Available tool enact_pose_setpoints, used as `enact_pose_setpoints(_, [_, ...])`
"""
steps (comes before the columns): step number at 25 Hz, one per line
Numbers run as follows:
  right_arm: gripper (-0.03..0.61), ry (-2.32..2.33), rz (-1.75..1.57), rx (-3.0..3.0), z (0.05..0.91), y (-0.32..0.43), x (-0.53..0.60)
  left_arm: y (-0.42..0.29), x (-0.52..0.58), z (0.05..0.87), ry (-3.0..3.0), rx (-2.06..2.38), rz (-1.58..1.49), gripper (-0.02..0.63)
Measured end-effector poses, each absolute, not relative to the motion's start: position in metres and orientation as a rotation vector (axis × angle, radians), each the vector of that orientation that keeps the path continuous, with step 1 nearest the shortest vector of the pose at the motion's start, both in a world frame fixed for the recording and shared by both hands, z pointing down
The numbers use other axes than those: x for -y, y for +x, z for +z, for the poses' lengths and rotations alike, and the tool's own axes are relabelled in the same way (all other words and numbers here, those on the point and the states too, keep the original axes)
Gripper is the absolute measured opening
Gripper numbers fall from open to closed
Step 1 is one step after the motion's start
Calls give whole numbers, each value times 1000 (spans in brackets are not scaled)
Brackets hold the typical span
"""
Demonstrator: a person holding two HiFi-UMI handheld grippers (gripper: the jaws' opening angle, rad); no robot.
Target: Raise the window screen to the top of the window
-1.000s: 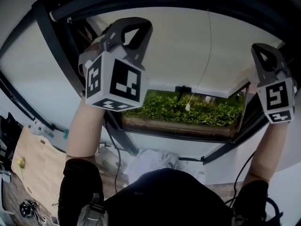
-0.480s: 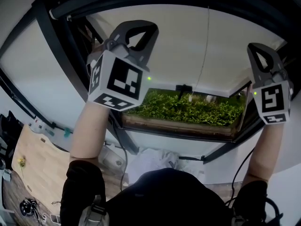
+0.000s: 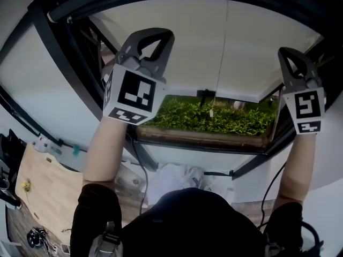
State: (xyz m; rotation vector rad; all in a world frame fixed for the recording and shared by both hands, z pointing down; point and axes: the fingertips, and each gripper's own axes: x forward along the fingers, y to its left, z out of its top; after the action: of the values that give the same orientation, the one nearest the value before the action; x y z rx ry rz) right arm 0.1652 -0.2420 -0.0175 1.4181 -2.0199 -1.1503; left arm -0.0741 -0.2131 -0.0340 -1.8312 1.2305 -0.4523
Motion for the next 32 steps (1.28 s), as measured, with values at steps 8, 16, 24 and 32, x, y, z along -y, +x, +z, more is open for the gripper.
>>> enact_pose_setpoints(8, [0, 1498, -1069, 2175, 5, 174, 242, -81, 223, 2, -1873, -1303, -397, 6])
enact_pose_setpoints(16, [0, 1620, -974, 2208, 50, 190, 245, -86, 231, 47, -2020, -1328, -306, 6])
enact_pose_setpoints(24, [0, 1685, -852, 2266, 89, 199, 248, -97, 236, 81, -2046, -1399, -274, 6])
enact_pose_setpoints(32, [0, 1694, -527, 2526, 152, 196, 261, -115, 241, 134, -2166, -1500, -184, 6])
